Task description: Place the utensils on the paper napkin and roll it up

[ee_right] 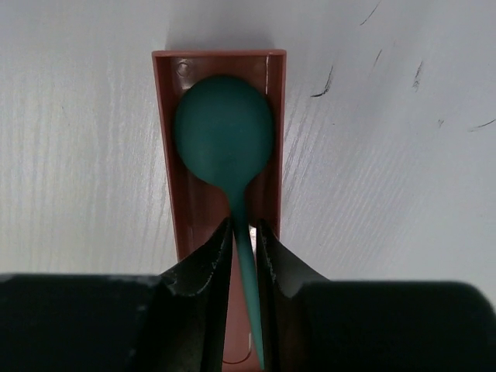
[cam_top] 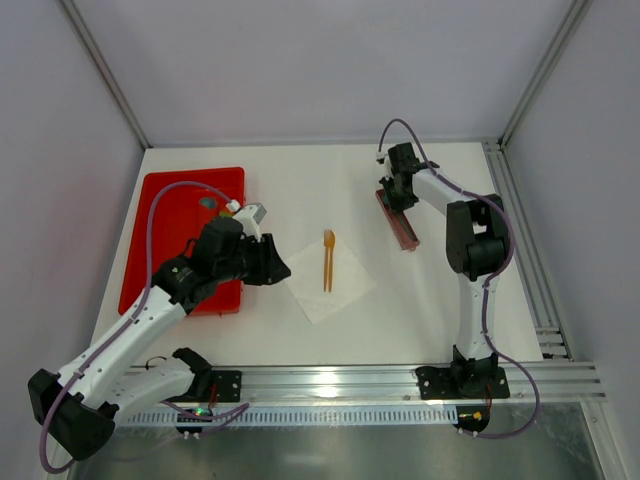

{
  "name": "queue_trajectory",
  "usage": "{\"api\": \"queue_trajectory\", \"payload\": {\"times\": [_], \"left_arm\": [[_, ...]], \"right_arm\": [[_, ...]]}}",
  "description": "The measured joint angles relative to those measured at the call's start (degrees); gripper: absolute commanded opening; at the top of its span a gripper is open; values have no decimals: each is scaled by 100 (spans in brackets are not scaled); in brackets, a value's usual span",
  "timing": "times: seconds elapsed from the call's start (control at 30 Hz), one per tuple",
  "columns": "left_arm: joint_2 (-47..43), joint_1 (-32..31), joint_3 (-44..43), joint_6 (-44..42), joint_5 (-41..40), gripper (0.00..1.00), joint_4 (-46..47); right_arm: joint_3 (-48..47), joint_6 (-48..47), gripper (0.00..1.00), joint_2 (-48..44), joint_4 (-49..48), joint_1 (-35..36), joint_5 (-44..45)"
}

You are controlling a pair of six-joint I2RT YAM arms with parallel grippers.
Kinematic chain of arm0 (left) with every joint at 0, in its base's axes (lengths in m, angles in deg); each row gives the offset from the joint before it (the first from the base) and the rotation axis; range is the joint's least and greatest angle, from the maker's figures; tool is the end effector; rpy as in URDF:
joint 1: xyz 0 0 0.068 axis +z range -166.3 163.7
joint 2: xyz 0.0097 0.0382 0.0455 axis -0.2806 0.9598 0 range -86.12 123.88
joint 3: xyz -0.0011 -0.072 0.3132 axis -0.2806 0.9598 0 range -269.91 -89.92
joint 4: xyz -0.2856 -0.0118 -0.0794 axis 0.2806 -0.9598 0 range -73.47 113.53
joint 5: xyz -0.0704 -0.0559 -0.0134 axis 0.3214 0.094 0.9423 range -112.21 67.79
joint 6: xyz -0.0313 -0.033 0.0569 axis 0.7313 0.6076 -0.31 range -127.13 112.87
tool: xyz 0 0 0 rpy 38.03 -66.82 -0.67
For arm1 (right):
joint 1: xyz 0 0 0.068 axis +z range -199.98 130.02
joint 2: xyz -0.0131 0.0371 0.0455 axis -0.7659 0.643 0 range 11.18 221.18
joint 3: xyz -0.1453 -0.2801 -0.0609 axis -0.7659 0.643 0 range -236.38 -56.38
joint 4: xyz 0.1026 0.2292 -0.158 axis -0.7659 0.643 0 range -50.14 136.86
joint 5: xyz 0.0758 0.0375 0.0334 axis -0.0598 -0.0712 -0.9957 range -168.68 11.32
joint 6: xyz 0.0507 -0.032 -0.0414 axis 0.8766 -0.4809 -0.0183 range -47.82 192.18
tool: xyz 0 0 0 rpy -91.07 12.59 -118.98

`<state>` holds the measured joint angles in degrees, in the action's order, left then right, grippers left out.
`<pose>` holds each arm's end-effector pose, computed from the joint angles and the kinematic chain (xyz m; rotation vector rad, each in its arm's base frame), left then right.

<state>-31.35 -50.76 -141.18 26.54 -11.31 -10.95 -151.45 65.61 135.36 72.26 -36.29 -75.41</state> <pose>0.1828 -0.1393 0.3305 0.1262 2.3579 -0.8310 0.5219 0.1236 0.1701 -0.4457 2.6038 -0.0338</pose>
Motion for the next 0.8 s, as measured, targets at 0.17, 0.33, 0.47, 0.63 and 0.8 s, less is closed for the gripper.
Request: {"api": "queue_trajectory", "payload": {"times": [0.17,0.33,0.47,0.63,0.8], "left_arm": [[0,0,0,13,0,41,0],[-2,0,0,15,-26,41,-2],[-2,0,0,17,-42,41,-2],[-4,0,0,20,-48,41,0],[-4,0,0,17,-68,41,4]], "right_arm": [[-22,-153,9,0,90,0,131],[-199,-275,4,7,284,0,256],[-404,-315,4,4,315,2,249],[-433,-129,4,-149,396,35,109],[-118,850,4,-713,400,251,39]]}}
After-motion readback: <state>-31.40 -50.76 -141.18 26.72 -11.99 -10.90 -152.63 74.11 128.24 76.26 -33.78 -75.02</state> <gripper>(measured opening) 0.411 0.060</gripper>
